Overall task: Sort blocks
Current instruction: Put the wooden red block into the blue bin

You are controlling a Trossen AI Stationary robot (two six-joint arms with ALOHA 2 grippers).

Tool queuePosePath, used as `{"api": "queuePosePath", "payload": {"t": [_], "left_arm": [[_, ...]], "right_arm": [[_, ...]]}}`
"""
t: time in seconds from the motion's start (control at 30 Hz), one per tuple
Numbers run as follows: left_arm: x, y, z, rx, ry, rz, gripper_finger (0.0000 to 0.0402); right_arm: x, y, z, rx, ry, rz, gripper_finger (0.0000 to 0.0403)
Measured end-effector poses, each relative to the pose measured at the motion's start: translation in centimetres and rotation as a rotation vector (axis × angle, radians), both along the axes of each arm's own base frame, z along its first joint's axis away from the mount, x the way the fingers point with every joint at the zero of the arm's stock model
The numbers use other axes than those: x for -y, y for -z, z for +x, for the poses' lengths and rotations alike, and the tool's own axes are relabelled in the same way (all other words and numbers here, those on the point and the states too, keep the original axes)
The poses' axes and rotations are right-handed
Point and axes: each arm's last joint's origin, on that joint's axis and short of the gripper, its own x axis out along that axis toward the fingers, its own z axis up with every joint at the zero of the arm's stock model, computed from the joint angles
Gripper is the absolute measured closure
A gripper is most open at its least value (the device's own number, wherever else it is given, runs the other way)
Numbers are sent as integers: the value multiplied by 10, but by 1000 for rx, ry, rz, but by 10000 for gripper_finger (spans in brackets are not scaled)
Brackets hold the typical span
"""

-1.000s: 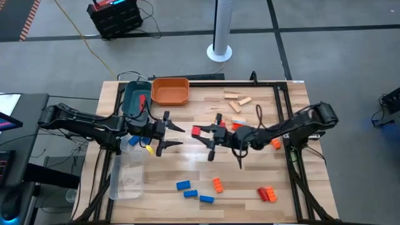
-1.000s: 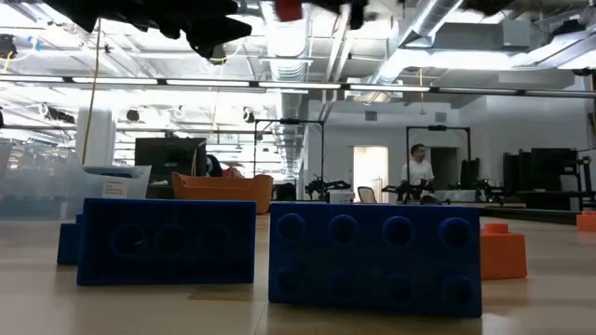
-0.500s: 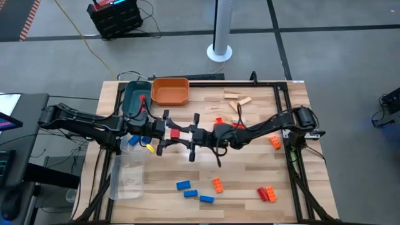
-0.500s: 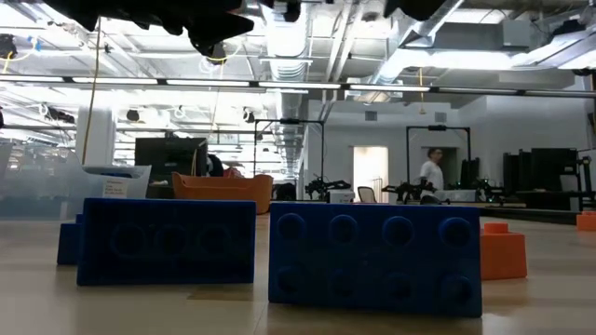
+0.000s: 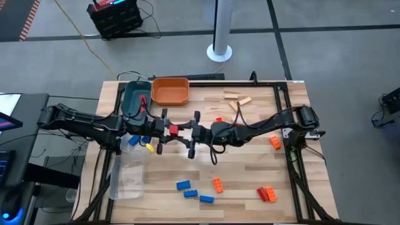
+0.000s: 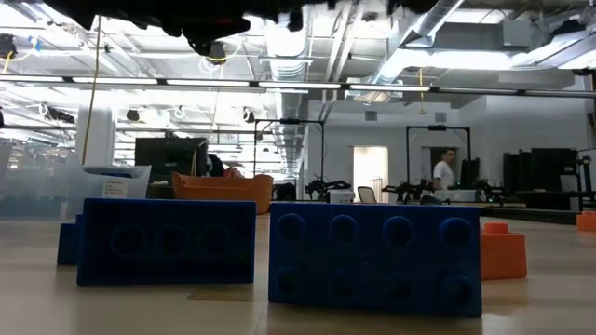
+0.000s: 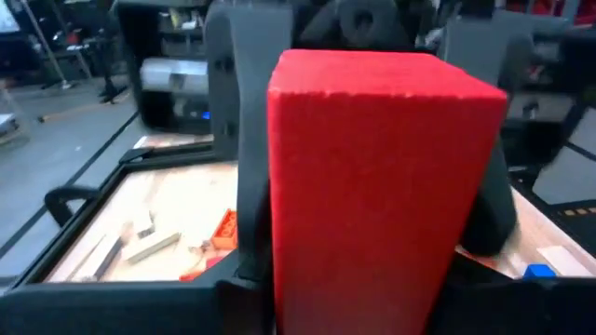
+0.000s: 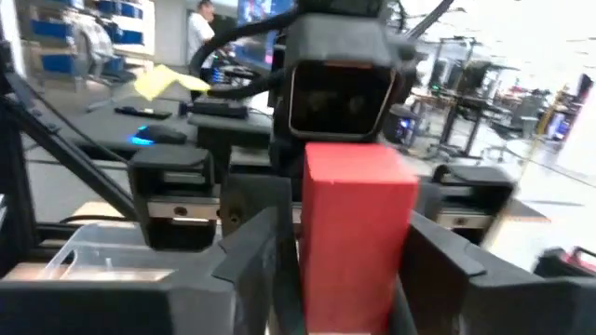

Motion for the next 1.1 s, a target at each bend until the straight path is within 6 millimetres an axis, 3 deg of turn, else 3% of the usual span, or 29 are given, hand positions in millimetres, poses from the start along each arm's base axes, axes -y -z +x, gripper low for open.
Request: {"api": "queuePosePath", "payload": {"t": [0.2,0.33,0.47,0.57,0.73,0.9,0.97,1.1], "left_arm": [[-26,1,-23,-116,-187,-22,284],[-54,12,-43,-277,-533,-15,284],[-85,24,-59,-419,-858,18,284],[-108,33,-67,-499,-1031,19,284],[-139,53,-79,-668,-1192,-27,284],[-155,77,-93,-873,-1286,-126,284],[-157,82,-95,-920,-1291,-132,263],[-157,82,-96,-950,-1267,-105,153]], "right_arm": [[-11,-30,-40,-211,133,-3,173],[-26,-35,-72,-380,183,43,173],[-44,-24,-89,-497,238,86,173],[-60,-11,-92,-538,265,90,173],[-84,9,-90,-563,264,87,173],[-94,11,-100,-572,281,132,173],[-96,10,-104,-581,282,136,173],[-95,4,-113,-584,293,170,173]]}}
